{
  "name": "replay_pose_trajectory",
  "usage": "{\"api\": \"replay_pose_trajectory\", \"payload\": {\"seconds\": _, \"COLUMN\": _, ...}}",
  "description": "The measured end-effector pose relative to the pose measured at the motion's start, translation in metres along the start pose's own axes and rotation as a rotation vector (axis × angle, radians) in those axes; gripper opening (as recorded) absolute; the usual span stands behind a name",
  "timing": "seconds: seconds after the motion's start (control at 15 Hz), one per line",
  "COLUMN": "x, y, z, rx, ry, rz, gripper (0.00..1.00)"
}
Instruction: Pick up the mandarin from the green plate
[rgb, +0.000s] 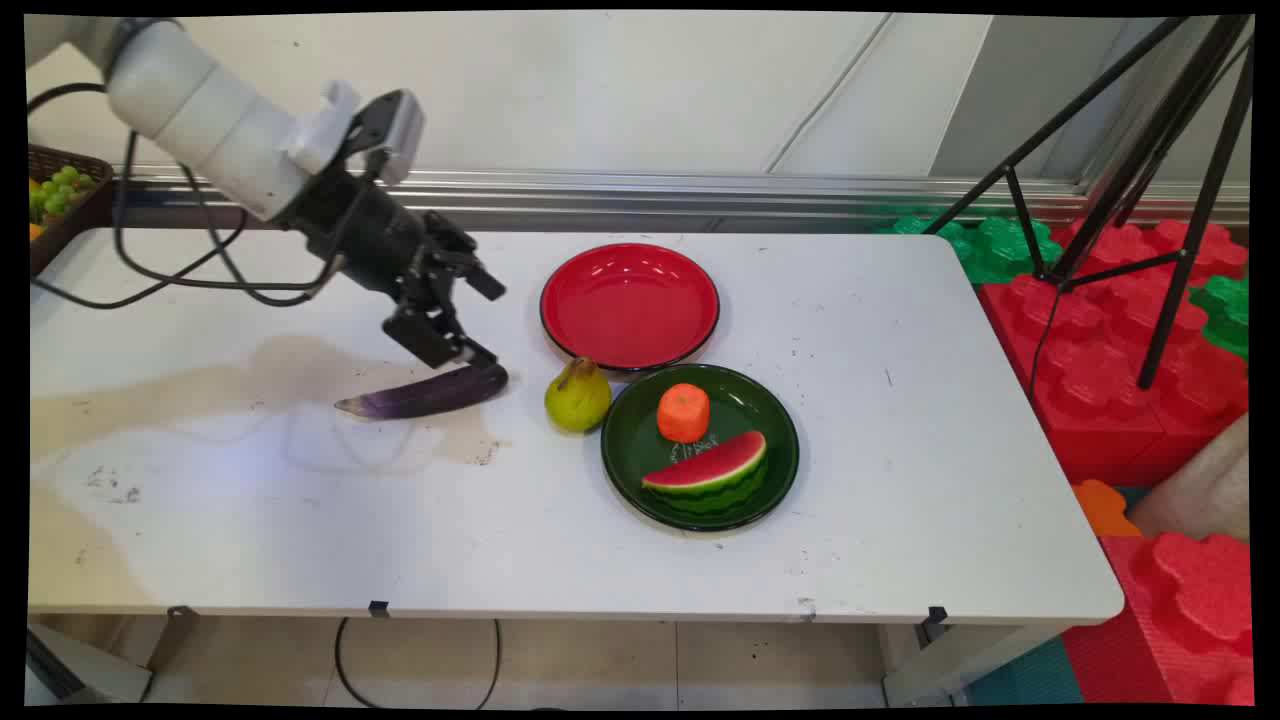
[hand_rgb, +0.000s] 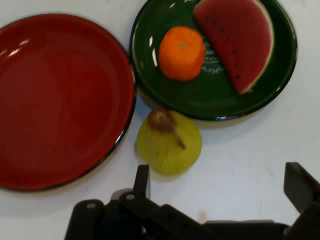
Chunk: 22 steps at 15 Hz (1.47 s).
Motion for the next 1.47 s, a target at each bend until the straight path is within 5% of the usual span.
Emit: {"api": "replay_pose_trajectory", "payload": {"seconds": 1.47, "x": 0.074, "y": -0.028, "z": 0.158, "rx": -0.099, "ry": -0.036, "rz": 0.183, "gripper": 1.00}}
